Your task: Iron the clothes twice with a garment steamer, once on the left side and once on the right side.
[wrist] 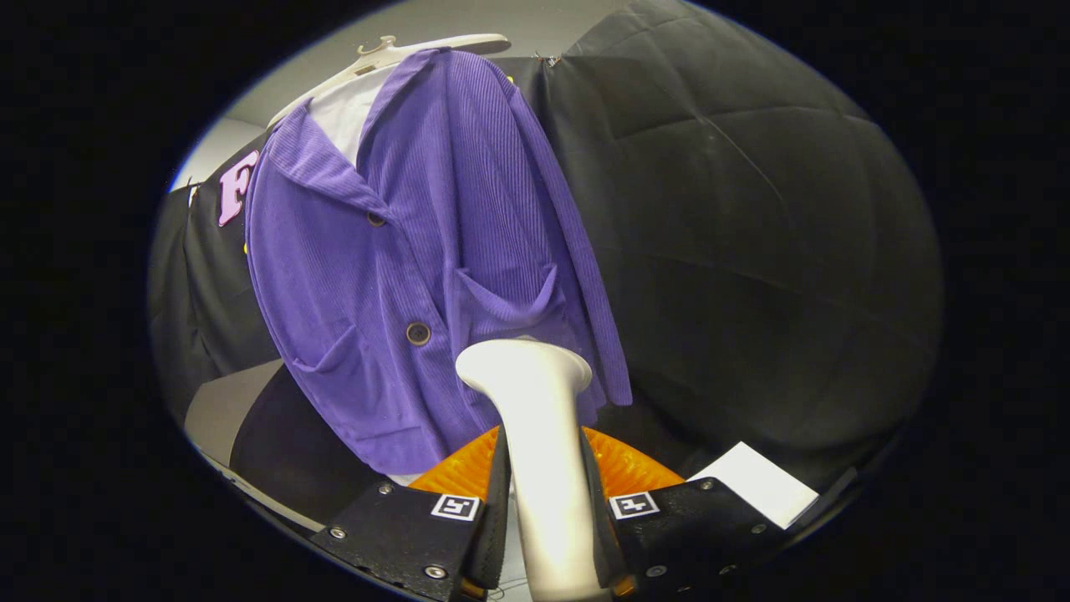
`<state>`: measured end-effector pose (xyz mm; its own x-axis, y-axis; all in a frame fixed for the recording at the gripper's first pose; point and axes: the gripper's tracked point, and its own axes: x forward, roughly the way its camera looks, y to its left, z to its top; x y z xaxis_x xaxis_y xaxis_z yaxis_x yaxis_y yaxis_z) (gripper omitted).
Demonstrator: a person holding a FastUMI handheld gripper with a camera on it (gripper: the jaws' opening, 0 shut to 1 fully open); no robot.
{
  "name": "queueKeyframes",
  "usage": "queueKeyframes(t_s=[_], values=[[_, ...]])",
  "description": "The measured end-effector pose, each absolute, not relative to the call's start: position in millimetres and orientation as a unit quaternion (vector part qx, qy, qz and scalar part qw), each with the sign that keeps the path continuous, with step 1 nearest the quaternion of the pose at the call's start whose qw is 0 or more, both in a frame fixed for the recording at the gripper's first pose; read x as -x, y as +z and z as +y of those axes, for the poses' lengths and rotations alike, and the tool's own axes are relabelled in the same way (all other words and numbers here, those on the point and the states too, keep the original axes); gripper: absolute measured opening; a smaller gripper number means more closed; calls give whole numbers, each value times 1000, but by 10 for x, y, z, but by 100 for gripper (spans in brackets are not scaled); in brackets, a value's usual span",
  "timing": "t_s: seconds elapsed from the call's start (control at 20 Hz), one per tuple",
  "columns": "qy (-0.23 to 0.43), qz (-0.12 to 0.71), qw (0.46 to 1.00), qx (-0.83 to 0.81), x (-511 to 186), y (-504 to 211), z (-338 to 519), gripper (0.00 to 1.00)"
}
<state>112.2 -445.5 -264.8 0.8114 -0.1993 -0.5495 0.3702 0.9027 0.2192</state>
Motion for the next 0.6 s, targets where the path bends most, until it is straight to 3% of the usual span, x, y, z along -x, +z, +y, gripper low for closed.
queueKeyframes(t_s=[0.25,0.6], values=[[-96,315,940,-87,-1048,-2886,-4150,42],[-48,329,935,-123,-707,-2819,-3597,42]])
